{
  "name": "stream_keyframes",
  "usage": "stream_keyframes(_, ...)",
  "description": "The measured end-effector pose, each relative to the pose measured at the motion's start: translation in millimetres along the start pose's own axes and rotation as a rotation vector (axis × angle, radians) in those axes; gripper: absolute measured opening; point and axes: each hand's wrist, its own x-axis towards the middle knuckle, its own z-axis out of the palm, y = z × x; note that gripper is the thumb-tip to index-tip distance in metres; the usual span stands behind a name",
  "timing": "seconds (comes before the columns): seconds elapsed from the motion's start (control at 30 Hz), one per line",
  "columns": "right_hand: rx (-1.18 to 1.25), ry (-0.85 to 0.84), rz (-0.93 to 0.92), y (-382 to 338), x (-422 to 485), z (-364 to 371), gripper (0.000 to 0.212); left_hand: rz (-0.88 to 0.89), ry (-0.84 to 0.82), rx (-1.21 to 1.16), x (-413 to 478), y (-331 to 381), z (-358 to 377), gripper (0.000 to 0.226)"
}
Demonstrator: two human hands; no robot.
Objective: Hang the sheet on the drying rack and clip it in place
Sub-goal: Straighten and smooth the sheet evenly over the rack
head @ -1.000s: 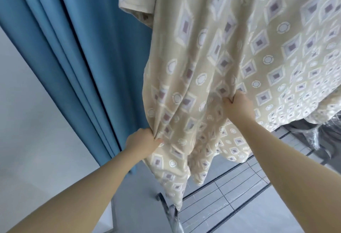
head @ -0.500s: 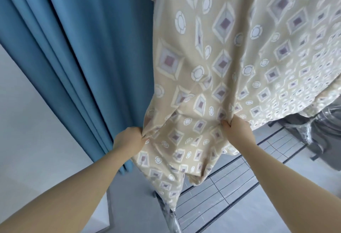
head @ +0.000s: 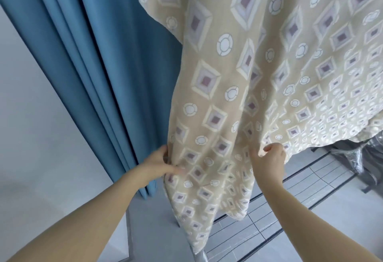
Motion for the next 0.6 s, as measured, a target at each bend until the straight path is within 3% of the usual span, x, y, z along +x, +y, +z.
stream_keyframes(0.1,0.184,-0.05,-0.062,-16,-34,13,0.023,0.036,0.171,-0.673,0,12,-11,0.018)
stream_keyframes(0.13,0.231,-0.09,-0.104,-23,-45,17,0.024,0.03,0.239,-0.821,2,16,-16,0.016)
stream_keyframes(0.17,0.279,-0.123,-0.15,-30,-55,21,0.026,0.035,0.302,-0.822,4,19,-19,0.02)
stream_keyframes(0.27,0.356,-0.17,-0.277,-54,-79,36,0.039,0.067,0.415,-0.436,16,23,-21,0.043)
stream_keyframes(0.33,0.253,-0.118,-0.316,-67,-82,46,0.052,0.076,0.356,-0.276,21,27,-20,0.073)
stream_keyframes(0.4,0.174,-0.066,-0.296,-74,-77,51,0.033,0.071,0.198,-0.196,25,36,-18,0.088)
stream_keyframes(0.43,0.176,-0.056,-0.277,-75,-74,52,0.023,0.063,0.106,-0.186,27,41,-16,0.089)
stream_keyframes(0.5,0.224,-0.033,-0.25,-69,-69,49,0.026,0.038,-0.011,-0.204,31,49,-11,0.081)
stream_keyframes(0.6,0.226,0.053,-0.186,-62,-64,41,0.025,0.03,-0.039,-0.297,41,53,-7,0.062)
